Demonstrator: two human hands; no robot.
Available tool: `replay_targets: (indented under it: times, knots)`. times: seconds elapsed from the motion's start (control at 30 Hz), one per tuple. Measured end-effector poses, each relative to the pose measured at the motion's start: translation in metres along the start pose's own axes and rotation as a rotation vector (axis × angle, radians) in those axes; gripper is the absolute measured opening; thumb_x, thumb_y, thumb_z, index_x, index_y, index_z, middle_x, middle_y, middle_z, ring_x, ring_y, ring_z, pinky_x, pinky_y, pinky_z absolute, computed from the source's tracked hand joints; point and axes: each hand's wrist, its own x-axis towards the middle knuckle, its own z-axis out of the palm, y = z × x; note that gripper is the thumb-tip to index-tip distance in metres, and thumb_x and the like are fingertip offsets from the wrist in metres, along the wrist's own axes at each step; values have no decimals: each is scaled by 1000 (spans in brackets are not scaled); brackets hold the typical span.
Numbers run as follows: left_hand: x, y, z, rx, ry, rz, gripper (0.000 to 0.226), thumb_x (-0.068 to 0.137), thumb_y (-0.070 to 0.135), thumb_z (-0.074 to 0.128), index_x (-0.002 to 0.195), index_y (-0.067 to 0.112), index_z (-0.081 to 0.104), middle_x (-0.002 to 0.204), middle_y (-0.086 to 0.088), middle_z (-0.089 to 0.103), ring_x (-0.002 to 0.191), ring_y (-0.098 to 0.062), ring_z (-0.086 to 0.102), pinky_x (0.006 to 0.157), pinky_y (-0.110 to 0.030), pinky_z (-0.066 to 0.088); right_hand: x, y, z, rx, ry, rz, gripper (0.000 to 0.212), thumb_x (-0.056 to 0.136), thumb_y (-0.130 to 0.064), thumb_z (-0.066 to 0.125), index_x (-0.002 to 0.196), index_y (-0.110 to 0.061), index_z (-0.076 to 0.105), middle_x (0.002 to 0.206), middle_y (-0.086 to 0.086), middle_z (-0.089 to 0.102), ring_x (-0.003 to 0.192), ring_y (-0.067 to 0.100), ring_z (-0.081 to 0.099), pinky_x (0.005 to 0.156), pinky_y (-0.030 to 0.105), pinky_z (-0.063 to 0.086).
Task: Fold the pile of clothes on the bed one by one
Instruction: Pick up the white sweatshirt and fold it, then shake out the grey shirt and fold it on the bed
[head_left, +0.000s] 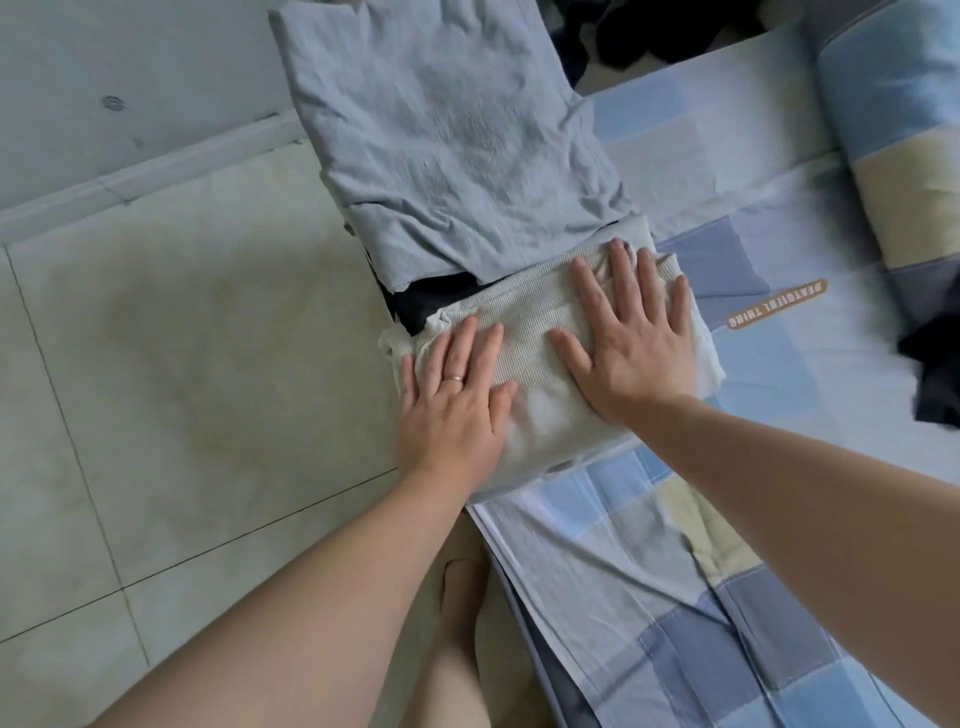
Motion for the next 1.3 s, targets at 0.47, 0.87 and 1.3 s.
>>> replay_targets:
  times: [0.47, 0.87, 1.3]
  knots:
    - [-34, 67, -60, 30, -82, 37, 60, 101, 39, 42, 157, 28, 26, 169, -1, 12, 156, -21, -1, 124, -50, -6, -51, 38, -82, 132, -72, -196, 76, 91, -69, 28, 160, -39, 13, 169, -6, 2, 156, 30, 1, 122, 60, 5]
    - [-97, 325, -28, -133, -161, 502, 64, 95, 41, 33, 157, 28, 30, 167, -4, 17, 155, -24, 7, 124, -46, -1, -320, 248, -122, 228, -30, 501, 73, 90, -68, 12, 158, -45, 0, 167, -14, -11, 155, 20, -11, 122, 50, -4]
    - [-257, 532, 141, 291, -503, 1039, 62, 103, 47, 41, 159, 33, 17, 168, -2, 10, 155, -24, 2, 124, -44, 6, -622, 378, -9, 409, -1, 996, 74, 89, -67, 22, 157, -42, 13, 166, -12, 3, 155, 25, 11, 119, 56, 12]
